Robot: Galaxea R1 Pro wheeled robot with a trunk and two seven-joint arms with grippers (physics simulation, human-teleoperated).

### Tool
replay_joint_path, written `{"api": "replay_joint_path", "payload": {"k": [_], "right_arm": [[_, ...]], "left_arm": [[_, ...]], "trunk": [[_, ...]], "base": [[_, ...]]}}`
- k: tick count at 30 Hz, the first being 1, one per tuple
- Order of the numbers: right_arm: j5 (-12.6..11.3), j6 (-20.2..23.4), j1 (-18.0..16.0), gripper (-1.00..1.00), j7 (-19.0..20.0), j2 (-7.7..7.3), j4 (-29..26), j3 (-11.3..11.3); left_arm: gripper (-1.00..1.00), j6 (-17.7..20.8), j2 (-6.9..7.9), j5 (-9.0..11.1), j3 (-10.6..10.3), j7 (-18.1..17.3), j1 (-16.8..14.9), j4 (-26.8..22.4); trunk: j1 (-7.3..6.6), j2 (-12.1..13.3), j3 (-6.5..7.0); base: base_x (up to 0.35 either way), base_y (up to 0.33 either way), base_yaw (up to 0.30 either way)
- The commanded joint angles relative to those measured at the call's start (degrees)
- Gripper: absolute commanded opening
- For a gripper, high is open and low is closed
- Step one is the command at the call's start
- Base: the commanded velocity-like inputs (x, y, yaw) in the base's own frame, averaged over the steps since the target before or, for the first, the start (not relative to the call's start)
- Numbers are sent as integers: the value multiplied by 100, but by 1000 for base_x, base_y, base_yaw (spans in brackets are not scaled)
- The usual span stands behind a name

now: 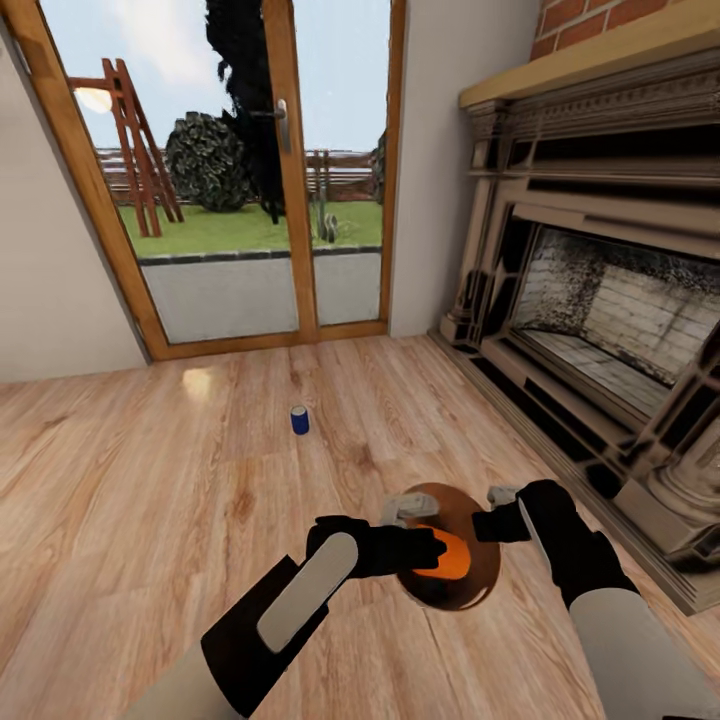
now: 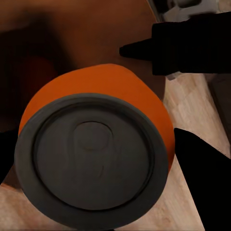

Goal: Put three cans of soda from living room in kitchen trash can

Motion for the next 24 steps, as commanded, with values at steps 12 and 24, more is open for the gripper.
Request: {"api": "replay_joint_path", "payload": {"k": [12, 24], "right_arm": [[-152, 27, 104, -100, 37, 132, -11, 11], [-152, 27, 110, -100, 37, 130, -11, 11]], "left_arm": [[-100, -93, -23, -711, -27, 37, 4, 644], [100, -645, -18, -914, -294, -38, -2, 1522]], "trunk": [[-29, 15, 245], [-29, 15, 245]], "base": [[0, 0, 0], [0, 0, 0]]}}
